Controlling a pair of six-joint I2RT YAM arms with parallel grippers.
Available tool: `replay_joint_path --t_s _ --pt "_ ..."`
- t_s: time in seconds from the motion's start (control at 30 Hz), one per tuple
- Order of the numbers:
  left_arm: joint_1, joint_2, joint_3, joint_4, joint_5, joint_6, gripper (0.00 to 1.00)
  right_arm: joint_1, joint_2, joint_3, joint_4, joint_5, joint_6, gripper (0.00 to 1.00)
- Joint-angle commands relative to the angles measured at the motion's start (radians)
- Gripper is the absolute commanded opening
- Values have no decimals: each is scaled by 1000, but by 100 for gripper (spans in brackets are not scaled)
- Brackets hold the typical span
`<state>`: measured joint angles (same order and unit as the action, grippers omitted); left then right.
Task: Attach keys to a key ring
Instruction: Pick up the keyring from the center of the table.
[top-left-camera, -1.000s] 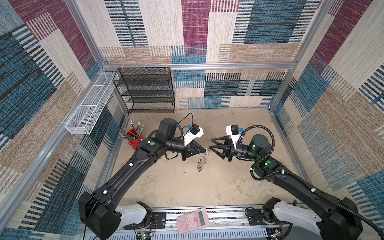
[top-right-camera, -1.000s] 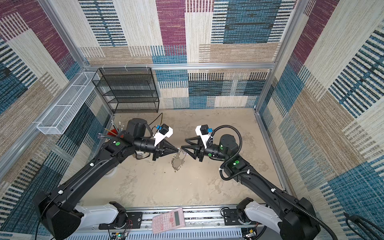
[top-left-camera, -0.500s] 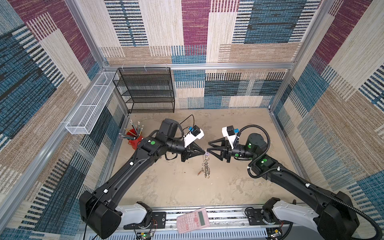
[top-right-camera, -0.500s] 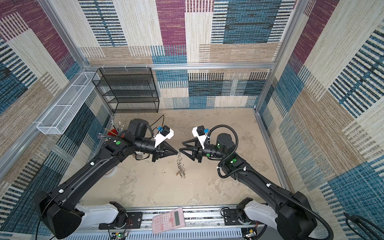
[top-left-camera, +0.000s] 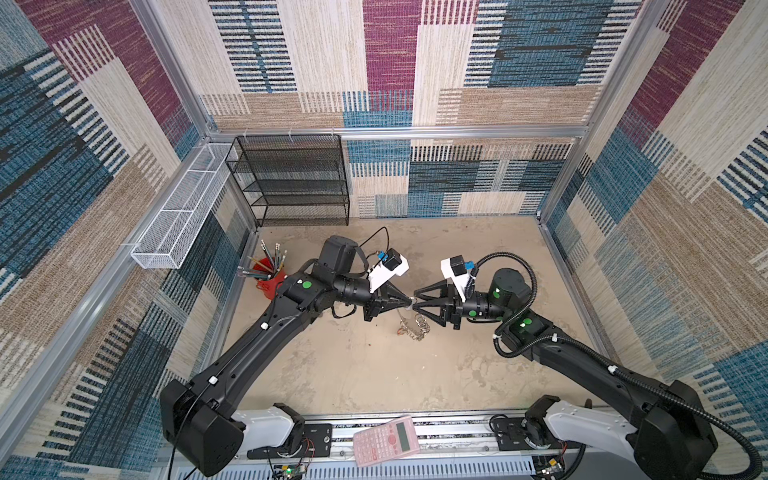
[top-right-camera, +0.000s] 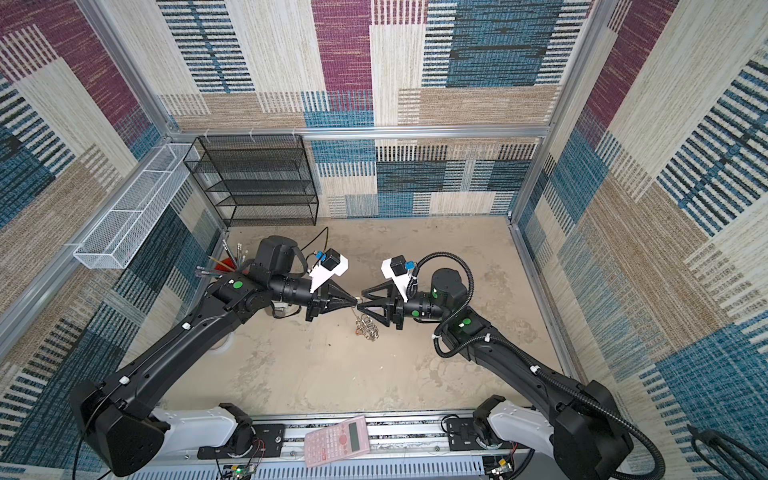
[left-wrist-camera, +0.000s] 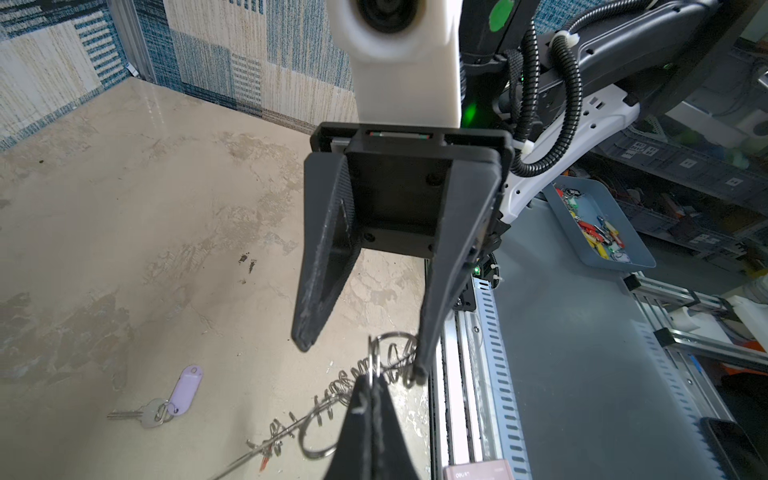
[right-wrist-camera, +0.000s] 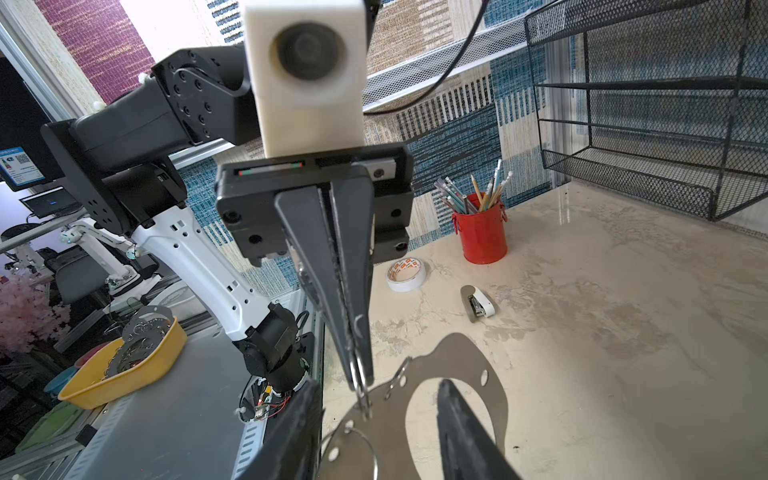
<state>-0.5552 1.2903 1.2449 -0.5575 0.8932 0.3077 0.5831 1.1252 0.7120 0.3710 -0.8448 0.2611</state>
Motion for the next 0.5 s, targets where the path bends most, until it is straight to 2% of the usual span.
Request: replay_joint_path --t_s 0.0,0.2,0.47 --pt "1 -15 -13 48 10 -12 0 2 7 7 39 -4 13 41" --pt "1 -14 -16 47 35 -9 0 1 21 8 52 -8 20 29" --pt "0 -13 -24 60 57 -13 0 1 27 7 48 -9 16 3"
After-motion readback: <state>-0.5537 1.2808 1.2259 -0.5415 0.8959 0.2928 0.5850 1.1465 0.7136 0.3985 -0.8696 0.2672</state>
